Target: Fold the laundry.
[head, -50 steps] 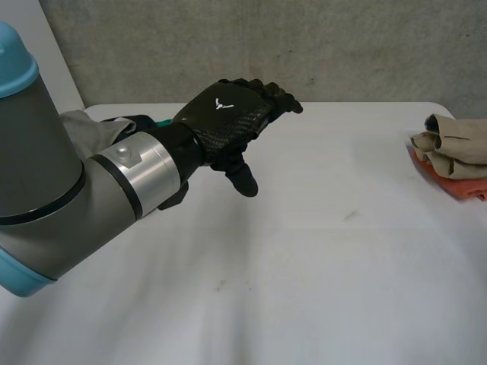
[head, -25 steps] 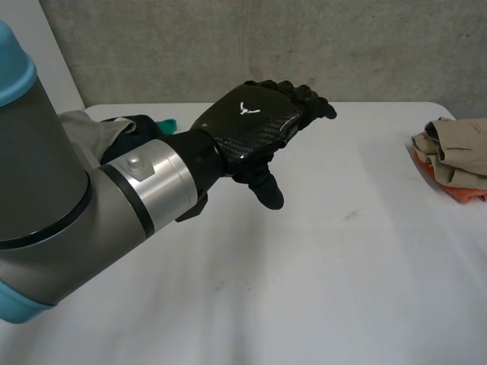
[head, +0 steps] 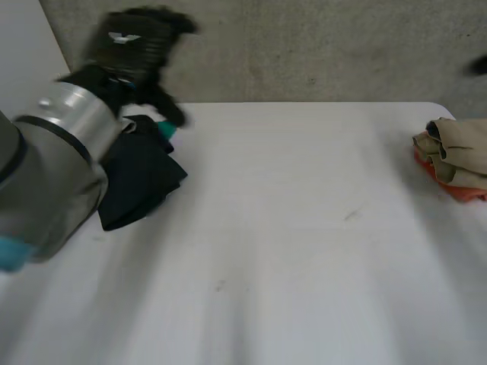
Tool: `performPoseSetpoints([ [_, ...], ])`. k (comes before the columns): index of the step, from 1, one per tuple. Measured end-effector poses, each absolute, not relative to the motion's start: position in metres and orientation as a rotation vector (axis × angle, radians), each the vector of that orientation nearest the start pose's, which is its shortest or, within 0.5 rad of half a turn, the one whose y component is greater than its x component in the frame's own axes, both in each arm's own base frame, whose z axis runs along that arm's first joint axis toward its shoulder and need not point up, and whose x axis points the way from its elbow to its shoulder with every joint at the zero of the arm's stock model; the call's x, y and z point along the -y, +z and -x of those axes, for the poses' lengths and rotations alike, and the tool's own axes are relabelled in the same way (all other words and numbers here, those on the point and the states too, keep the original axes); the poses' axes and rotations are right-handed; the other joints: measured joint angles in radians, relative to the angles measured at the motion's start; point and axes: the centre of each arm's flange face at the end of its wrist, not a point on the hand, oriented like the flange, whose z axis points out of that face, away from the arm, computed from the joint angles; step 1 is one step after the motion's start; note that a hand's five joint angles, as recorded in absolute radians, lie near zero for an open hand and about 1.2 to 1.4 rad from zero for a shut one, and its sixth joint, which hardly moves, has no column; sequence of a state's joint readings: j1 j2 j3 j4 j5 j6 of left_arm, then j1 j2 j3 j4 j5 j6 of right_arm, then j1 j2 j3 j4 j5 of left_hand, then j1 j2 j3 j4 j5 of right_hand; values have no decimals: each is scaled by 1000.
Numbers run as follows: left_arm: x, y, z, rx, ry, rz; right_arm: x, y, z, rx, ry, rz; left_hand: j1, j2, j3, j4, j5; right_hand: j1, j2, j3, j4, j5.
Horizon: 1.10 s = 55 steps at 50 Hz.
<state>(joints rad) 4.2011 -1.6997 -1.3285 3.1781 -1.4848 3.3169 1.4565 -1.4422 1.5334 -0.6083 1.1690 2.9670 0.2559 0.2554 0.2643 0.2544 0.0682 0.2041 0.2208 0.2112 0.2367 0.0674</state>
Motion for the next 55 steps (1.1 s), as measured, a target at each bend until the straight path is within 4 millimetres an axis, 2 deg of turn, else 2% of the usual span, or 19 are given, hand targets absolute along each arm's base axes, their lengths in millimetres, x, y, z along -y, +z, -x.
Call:
performPoseSetpoints([
  [1,234,347,291,-2105,-2592,-873,376,342,-125,-1553,-2718,597,0,0,0,0,0,0,0,0,0,0],
  [2,260,342,269,-2064,-2525,-720,349,325,-180,-1458,-2560,724,0,0,0,0,0,0,0,0,0,0],
  [4,283,333,248,-2023,-2446,-619,323,308,-218,-1404,-2425,816,0,0,0,0,0,0,0,-1,0,-9],
  [6,305,319,229,-1999,-2354,-568,300,288,-245,-1387,-2302,885,0,-1,0,0,0,0,0,-1,0,-9],
  [9,346,282,194,-1961,-2164,-549,268,246,-275,-1444,-2100,980,0,-4,-9,-9,-9,0,0,-1,0,-9],
  [14,392,223,152,-1942,-1940,-624,245,197,-283,-1597,-1915,1084,0,-8,-10,-10,-10,0,0,-1,0,-9],
  [18,422,181,125,-1939,-1834,-678,241,177,-280,-1685,-1876,1178,0,-8,-10,-10,-10,0,0,-1,0,-9],
  [21,435,163,115,-1944,-1800,-691,241,172,-278,-1708,-1882,1233,10,4,-3,-2,0,0,0,-1,0,-9],
  [25,453,137,103,-1962,-1767,-693,245,171,-274,-1720,-1913,1295,421,403,392,404,406,0,0,-1,0,-9],
  [27,456,133,101,-1964,-1768,-690,247,171,-274,-1720,-1923,1299,595,608,583,598,581,0,0,-1,0,-9],
  [28,457,132,101,-1964,-1771,-690,248,172,-273,-1720,-1926,1300,595,608,583,598,581,0,0,-1,0,-9],
  [30,459,133,102,-1959,-1784,-690,249,172,-273,-1719,-1933,1298,772,853,820,849,809,0,0,-1,0,-9],
  [39,462,146,114,-1885,-1880,-699,251,174,-272,-1712,-1943,1288,799,924,887,939,856,0,0,-1,0,-9],
  [42,461,166,122,-1837,-1938,-690,251,175,-272,-1711,-1947,1286,803,927,895,940,856,0,0,-1,0,-9],
  [45,454,203,137,-1770,-2054,-660,252,176,-272,-1710,-1954,1284,810,929,899,943,856,0,0,-1,0,-9],
  [47,440,250,159,-1702,-2224,-608,254,177,-272,-1713,-1965,1279,815,932,907,944,856,0,0,-1,0,-9],
  [49,426,282,177,-1659,-2360,-573,256,179,-272,-1725,-1983,1268,817,934,910,944,856,0,0,-1,0,-9],
  [51,399,325,204,-1609,-2569,-534,260,181,-270,-1748,-2010,1250,817,934,916,944,856,0,0,-1,0,-9],
  [55,353,365,252,-1590,-2843,-553,267,185,-267,-1798,-2060,1206,817,934,920,944,856,0,0,-1,0,-9],
])
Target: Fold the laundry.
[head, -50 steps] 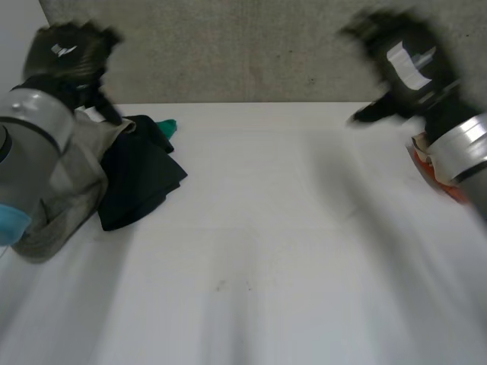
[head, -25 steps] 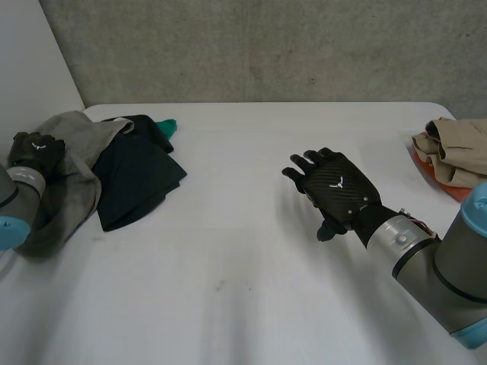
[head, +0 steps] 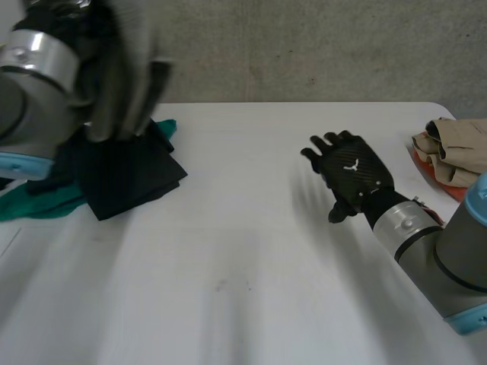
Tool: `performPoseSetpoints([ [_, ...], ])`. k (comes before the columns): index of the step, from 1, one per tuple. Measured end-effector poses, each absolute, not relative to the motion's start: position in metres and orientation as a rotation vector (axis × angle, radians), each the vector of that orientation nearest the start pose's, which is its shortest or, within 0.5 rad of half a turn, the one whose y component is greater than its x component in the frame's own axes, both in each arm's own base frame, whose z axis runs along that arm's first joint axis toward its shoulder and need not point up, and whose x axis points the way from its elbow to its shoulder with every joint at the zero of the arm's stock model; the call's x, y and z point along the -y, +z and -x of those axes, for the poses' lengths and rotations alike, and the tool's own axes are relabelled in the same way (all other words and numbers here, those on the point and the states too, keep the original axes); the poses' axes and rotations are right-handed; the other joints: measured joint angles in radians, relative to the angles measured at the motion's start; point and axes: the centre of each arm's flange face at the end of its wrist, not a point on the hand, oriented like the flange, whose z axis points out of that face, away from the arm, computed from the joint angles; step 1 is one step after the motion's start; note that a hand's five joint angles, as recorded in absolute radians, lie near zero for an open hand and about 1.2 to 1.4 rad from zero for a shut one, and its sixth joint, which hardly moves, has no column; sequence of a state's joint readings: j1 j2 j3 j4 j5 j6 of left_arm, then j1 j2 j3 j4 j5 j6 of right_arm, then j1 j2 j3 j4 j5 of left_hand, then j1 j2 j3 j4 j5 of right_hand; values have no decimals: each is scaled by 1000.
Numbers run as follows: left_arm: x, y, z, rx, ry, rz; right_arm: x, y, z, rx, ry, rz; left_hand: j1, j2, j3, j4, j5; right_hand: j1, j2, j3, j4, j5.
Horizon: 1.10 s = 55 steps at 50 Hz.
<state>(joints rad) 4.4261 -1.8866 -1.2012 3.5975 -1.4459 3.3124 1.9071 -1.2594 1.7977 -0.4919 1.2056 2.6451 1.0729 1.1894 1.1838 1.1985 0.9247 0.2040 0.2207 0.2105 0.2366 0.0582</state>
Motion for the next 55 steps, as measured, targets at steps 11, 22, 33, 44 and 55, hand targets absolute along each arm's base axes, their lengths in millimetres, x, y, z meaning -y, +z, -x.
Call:
performPoseSetpoints([
  [11,264,310,376,-1906,-2976,-951,304,203,-236,-2002,-2231,887,0,0,0,0,0,0,0,0,0,0],
  [22,227,218,416,-2291,-2720,-1197,339,221,-197,-2108,-2351,560,-842,-940,-932,-953,-864,0,0,0,0,0],
  [33,260,235,378,-2076,-2630,-1146,332,213,-205,-2083,-2257,666,-842,-943,-935,-957,-864,0,0,0,0,0],
  [44,372,183,284,-1930,-2165,-1051,311,193,-229,-2041,-2077,836,-842,-943,-935,-957,-864,0,0,0,0,0],
  [55,429,110,241,-1930,-1911,-1074,309,174,-234,-2077,-2024,898,-755,-878,-873,-888,-791,0,0,0,0,0],
])
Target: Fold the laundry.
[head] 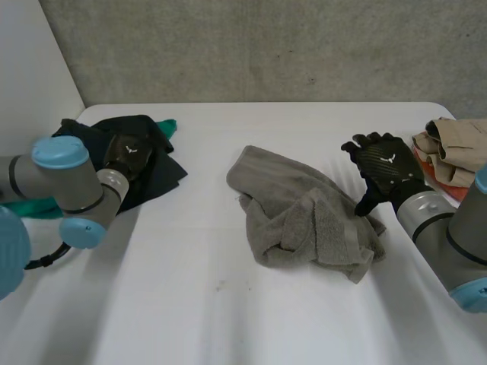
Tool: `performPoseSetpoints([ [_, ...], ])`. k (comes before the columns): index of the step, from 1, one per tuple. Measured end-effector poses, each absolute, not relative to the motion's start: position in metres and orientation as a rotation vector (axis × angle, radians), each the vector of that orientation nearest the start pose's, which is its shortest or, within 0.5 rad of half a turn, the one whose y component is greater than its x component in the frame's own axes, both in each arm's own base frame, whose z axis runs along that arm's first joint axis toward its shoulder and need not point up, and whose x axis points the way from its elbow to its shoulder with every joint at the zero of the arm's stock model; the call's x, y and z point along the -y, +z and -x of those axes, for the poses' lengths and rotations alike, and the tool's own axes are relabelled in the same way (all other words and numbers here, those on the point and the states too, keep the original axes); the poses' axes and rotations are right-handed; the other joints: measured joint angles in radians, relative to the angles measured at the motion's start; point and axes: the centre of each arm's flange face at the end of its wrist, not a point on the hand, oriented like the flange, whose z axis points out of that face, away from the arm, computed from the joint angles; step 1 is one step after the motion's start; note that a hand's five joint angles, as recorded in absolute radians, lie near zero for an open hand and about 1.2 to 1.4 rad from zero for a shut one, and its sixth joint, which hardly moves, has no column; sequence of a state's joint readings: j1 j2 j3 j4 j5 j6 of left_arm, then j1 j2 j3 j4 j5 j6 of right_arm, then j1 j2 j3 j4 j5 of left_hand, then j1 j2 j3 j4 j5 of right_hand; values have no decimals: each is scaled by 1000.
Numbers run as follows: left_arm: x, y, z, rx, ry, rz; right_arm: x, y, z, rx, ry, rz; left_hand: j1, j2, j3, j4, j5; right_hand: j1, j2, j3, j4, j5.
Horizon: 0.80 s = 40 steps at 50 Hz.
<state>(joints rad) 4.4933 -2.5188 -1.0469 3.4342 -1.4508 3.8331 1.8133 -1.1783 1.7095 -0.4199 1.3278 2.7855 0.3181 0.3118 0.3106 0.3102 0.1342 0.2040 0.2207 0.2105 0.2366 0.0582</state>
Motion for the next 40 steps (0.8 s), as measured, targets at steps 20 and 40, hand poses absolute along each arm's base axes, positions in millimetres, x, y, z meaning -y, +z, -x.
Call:
performPoseSetpoints([
  [20,491,237,129,-1396,-1976,-226,304,163,-242,-2082,-1998,975,789,866,855,869,799,0,0,0,0,0],
  [40,398,173,258,-1581,-2031,-833,301,166,-244,-2070,-1994,978,-51,-61,-54,-63,-70,0,0,0,0,0],
])
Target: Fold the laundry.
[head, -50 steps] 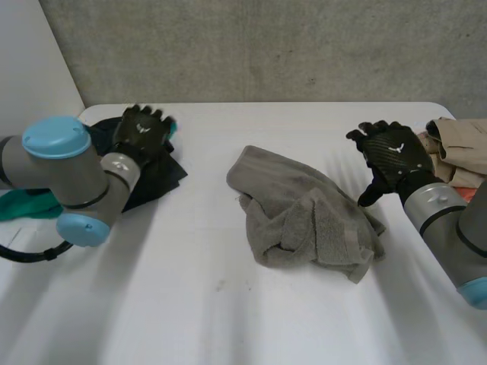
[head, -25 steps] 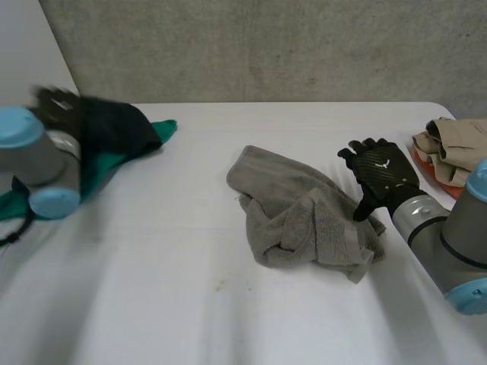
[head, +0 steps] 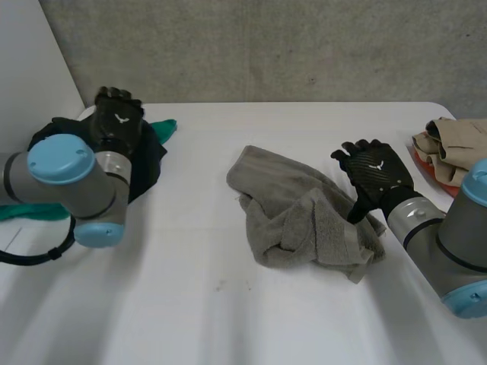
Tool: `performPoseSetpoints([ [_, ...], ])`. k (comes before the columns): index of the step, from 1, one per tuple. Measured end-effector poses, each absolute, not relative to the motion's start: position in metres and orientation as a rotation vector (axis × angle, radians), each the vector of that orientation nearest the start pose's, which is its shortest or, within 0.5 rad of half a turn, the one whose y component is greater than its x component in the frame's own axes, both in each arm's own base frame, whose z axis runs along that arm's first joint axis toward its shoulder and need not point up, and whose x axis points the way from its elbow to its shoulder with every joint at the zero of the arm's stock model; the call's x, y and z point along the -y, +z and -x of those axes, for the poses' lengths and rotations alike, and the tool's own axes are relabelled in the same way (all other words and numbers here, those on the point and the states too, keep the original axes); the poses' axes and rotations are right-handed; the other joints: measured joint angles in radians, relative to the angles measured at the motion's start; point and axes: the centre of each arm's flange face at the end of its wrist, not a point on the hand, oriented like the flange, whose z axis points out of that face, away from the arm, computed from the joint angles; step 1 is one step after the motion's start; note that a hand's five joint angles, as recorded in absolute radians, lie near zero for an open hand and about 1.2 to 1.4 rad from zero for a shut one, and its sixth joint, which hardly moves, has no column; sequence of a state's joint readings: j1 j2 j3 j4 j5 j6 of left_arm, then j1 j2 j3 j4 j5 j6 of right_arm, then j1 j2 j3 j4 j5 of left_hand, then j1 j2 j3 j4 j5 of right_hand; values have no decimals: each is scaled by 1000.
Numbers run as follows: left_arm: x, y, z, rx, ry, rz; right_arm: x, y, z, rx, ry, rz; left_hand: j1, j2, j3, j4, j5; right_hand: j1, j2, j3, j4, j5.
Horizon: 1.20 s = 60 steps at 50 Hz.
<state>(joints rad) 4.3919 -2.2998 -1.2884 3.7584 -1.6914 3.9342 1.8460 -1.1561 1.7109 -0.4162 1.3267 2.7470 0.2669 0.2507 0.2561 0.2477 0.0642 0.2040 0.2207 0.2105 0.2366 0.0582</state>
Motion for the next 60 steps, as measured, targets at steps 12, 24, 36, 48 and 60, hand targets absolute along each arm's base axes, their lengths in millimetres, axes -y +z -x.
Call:
performPoseSetpoints([
  [12,328,185,304,-2024,-2150,-877,296,193,-242,-2111,-1921,1018,0,0,0,0,0,0,0,0,0,0],
  [24,254,187,356,-2480,-2260,-1068,284,221,-225,-2281,-1686,1111,0,0,0,0,0,0,0,0,0,0],
  [36,218,176,406,-2495,-2378,-1362,285,198,-197,-2419,-1593,1199,0,2,2,2,3,0,0,0,0,0],
  [48,188,165,430,-2489,-2371,-1619,293,175,-196,-2397,-1574,1235,500,475,466,478,482,0,0,0,0,0],
  [60,193,214,413,-2340,-2444,-1521,303,180,-199,-2354,-1638,1236,883,942,925,950,899,0,0,0,0,0],
])
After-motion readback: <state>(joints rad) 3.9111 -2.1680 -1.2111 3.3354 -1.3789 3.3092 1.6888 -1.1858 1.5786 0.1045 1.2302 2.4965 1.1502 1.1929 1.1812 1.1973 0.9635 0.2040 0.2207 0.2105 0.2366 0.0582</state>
